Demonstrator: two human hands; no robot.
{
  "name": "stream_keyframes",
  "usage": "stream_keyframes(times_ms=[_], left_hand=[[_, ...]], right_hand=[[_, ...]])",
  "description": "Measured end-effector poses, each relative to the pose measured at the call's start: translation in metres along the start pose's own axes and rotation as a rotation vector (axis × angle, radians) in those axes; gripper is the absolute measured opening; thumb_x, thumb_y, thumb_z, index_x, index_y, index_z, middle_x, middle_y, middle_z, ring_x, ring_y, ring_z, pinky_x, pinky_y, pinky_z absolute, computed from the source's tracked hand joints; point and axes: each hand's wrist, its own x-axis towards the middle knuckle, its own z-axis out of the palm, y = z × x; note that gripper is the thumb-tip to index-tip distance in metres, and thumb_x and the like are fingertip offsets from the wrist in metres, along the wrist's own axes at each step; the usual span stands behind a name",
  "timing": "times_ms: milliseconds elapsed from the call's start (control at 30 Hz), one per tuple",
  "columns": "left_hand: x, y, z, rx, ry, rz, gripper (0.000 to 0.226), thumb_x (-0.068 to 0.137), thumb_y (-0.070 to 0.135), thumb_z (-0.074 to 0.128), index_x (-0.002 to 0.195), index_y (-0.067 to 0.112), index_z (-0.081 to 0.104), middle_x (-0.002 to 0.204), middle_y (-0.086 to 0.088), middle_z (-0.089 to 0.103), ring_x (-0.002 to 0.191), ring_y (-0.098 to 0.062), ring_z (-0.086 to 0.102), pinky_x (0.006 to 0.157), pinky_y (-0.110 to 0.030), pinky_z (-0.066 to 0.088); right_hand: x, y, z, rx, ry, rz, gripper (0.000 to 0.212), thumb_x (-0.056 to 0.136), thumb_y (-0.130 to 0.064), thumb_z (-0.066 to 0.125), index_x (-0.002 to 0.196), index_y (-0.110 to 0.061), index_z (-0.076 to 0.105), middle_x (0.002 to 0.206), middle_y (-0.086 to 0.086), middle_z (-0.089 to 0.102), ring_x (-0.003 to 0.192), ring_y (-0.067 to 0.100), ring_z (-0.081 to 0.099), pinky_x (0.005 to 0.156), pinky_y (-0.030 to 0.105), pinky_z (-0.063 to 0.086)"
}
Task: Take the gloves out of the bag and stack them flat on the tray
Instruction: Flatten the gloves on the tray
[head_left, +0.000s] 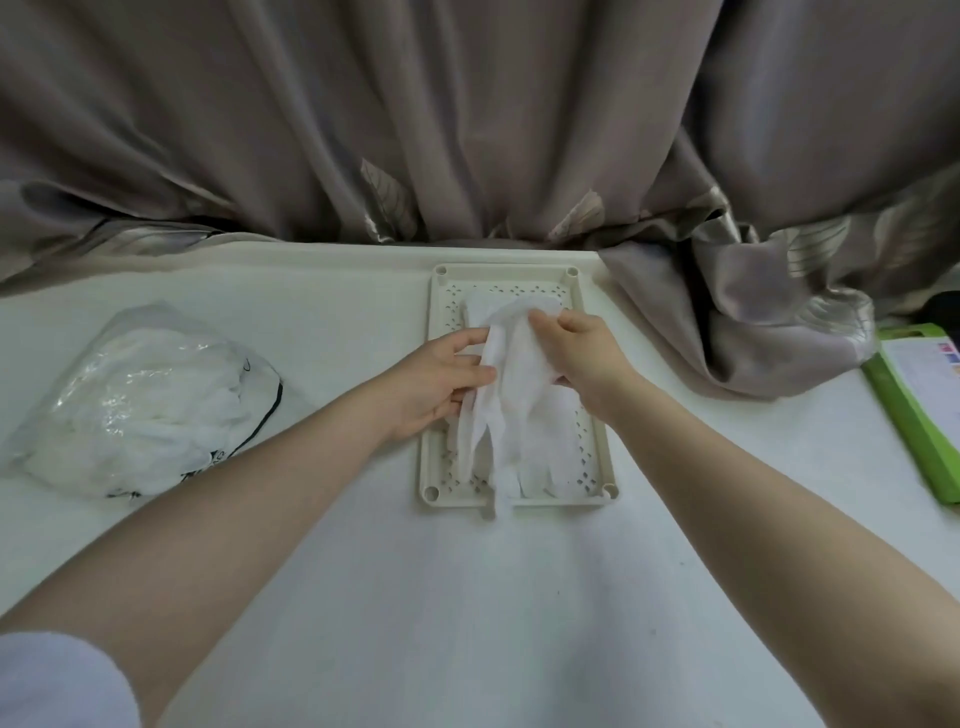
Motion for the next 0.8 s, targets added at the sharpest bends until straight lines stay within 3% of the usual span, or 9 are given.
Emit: stream_keyframes(times_ms=[100,167,333,433,500,533,600,733,800], left_hand=[[0.016,-0.006,-0.006,0.197,0.169,0.089,0.051,0.091,-0.002,0.052,0.134,0.022,0.041,0.107,-0.01,0.062,0.085,-0.021,0.062,0.072,-0.028,0.052],[0.027,-0.01,-0.01,0.29,0.275,0.129,0.046,0.089,0.0,0.051,0.125,0.028,0.04,0.114,-0.011,0.059,0.086,-0.025,0.061,0.074,-0.034,0.051],[0.045,-0.016,-0.014,0.574,0.282,0.198,0.021,0.095,0.011,0.046,0.1,0.028,0.058,0.114,0.001,0.062,0.097,-0.019,0.059,0.074,-0.022,0.045],[0.051,-0.018,-0.013,0.68,0.263,0.145,0.025,0.097,0.02,0.048,0.117,0.015,0.062,0.125,0.003,0.059,0.113,-0.009,0.053,0.09,-0.016,0.038],[0.053,-0.02,-0.015,0.706,0.283,0.149,0.036,0.095,0.02,0.052,0.13,0.012,0.053,0.137,0.001,0.051,0.126,-0.012,0.045,0.104,-0.019,0.032],[0.054,-0.021,-0.015,0.673,0.29,0.137,0.04,0.095,0.019,0.053,0.134,0.013,0.05,0.14,0.0,0.047,0.13,-0.013,0.043,0.108,-0.023,0.031],[0.052,-0.022,-0.015,0.498,0.278,0.087,0.046,0.093,0.015,0.056,0.138,0.013,0.045,0.142,-0.001,0.046,0.129,-0.014,0.045,0.109,-0.031,0.036],[0.047,-0.021,-0.008,0.115,0.229,-0.037,0.056,0.089,0.008,0.061,0.14,0.011,0.039,0.135,-0.007,0.052,0.109,-0.017,0.061,0.091,-0.028,0.05],[0.045,-0.019,-0.003,-0.003,0.222,-0.092,0.059,0.087,0.005,0.063,0.141,0.01,0.038,0.133,-0.008,0.053,0.1,-0.015,0.063,0.086,-0.027,0.052]], right_hand=[[0.019,0.007,0.001,-0.047,0.007,0.029,0.032,0.1,-0.029,0.043,0.074,-0.017,0.056,0.065,-0.004,0.05,0.057,0.01,0.047,0.044,0.015,0.041],[0.029,0.012,0.002,-0.086,-0.042,0.071,0.029,0.102,-0.031,0.036,0.09,-0.015,0.056,0.072,-0.001,0.049,0.06,0.011,0.047,0.043,0.015,0.042],[0.05,0.016,0.004,-0.115,-0.028,0.124,0.03,0.104,-0.032,0.028,0.114,-0.02,0.054,0.082,0.0,0.053,0.068,0.015,0.052,0.047,0.02,0.048],[0.057,0.02,0.005,-0.114,0.01,0.125,0.028,0.103,-0.033,0.032,0.113,-0.016,0.051,0.08,0.002,0.053,0.066,0.017,0.051,0.053,0.026,0.049],[0.056,0.025,0.005,-0.072,0.022,0.145,0.036,0.099,-0.041,0.042,0.121,-0.012,0.045,0.098,0.007,0.06,0.082,0.022,0.06,0.075,0.038,0.056],[0.054,0.029,0.004,-0.01,0.025,0.166,0.045,0.096,-0.043,0.049,0.127,-0.012,0.041,0.107,0.009,0.061,0.089,0.023,0.062,0.082,0.04,0.055],[0.045,0.033,0.002,0.091,-0.007,0.181,0.057,0.092,-0.04,0.058,0.135,-0.016,0.031,0.106,0.007,0.061,0.088,0.019,0.063,0.076,0.033,0.055],[0.027,0.044,-0.004,0.139,-0.146,0.216,0.082,0.085,-0.02,0.07,0.146,-0.019,0.016,0.096,0.007,0.06,0.089,0.024,0.065,0.082,0.036,0.055],[0.021,0.048,-0.004,0.135,-0.153,0.217,0.086,0.082,-0.009,0.072,0.146,-0.018,0.016,0.083,0.005,0.055,0.077,0.022,0.062,0.07,0.033,0.055]])
